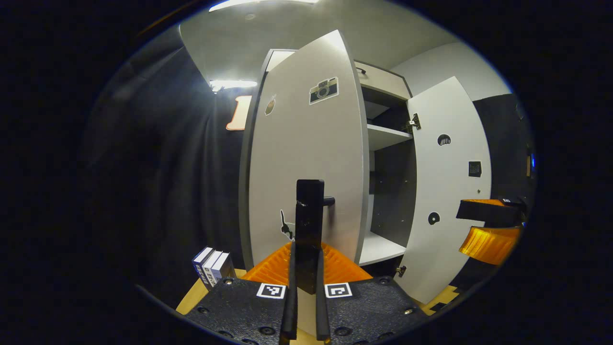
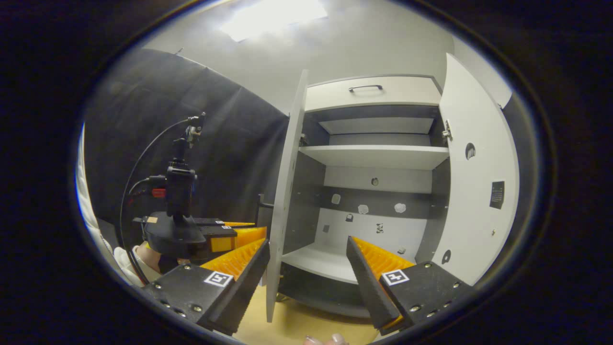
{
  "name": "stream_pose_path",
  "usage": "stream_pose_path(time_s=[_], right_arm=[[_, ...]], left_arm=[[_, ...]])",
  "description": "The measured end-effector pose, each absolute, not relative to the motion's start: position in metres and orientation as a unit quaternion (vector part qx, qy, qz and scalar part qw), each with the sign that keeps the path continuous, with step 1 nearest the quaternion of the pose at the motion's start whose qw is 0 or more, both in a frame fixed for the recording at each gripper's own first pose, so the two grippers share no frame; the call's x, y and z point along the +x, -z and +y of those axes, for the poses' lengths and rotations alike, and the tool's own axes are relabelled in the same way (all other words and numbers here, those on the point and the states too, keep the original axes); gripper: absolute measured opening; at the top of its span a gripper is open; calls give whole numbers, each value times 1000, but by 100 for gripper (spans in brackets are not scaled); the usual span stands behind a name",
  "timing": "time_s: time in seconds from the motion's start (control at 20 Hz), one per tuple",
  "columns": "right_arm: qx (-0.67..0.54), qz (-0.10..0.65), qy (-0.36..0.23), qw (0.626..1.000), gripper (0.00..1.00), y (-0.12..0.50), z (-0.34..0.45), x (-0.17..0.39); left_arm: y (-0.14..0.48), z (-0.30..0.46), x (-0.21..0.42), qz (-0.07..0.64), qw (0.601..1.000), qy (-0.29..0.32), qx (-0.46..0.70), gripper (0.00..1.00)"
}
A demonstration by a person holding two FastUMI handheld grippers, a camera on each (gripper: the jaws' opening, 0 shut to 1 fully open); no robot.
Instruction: Open the right door of the double-door shoe cabinet with the right hand, and open the left door with the left hand.
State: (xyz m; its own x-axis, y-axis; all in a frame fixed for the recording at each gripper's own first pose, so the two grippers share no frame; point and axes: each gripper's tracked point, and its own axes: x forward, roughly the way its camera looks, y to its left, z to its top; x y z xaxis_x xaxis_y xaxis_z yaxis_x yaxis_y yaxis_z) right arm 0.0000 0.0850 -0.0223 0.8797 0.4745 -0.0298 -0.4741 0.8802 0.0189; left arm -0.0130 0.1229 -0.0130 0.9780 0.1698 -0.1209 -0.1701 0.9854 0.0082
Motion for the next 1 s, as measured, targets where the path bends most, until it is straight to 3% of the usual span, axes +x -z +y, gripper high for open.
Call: stream_pose_path(time_s=[1.0], right_arm=[[-6, 19, -298, 954, 97, 33, 146, 4]], left_arm=[[6, 234, -74, 56, 978, -200, 26, 1]])
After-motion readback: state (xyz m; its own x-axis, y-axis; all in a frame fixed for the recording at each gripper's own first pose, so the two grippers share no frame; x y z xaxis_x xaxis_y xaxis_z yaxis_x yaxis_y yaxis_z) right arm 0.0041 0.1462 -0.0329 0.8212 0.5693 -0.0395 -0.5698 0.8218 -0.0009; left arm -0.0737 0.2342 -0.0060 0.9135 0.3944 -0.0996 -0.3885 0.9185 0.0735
